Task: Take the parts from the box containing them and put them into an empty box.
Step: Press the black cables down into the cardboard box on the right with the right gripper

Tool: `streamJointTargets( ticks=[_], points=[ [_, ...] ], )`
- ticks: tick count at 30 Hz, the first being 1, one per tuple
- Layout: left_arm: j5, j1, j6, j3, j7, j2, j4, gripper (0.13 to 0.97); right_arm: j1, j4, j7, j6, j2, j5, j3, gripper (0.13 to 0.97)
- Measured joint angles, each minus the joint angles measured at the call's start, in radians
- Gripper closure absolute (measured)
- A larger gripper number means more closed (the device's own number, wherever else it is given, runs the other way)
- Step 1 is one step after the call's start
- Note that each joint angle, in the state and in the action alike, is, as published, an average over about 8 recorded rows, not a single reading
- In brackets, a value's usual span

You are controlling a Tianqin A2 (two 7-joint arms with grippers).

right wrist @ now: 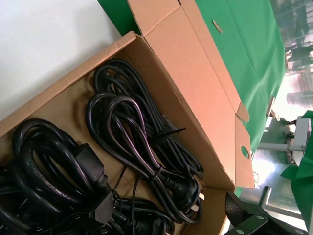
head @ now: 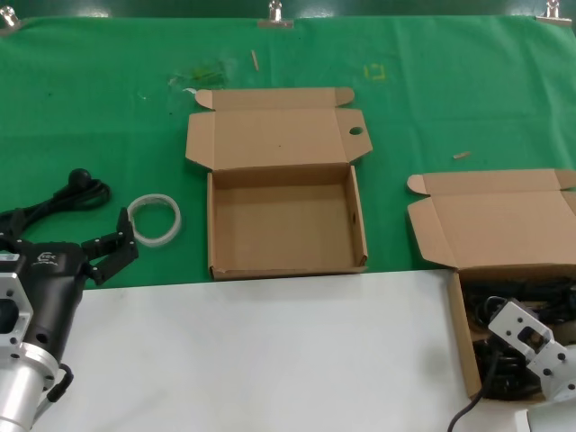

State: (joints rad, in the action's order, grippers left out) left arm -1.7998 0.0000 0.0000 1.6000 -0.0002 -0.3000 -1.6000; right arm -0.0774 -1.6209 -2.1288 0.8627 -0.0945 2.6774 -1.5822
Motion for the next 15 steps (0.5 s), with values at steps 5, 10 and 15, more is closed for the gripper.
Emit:
streamJointTargets(
  ticks=[5,10,15],
  points=[
    [0.0,0.0,0.0,0.0,0.0,0.0,0.0,0.132,-0.013,0.017,-0.004,-0.012,0.0,0.0,0.005,0.315],
    [0.0,0.0,0.0,0.0,0.0,0.0,0.0,0.132,-0.033,0.044,-0.021,-0.035,0.002,0.004,0.015,0.327],
    [0.0,0.0,0.0,0.0,0.0,0.0,0.0,0.132,-0.056,0.077,-0.051,-0.064,0.004,0.014,0.033,0.382]
  ],
)
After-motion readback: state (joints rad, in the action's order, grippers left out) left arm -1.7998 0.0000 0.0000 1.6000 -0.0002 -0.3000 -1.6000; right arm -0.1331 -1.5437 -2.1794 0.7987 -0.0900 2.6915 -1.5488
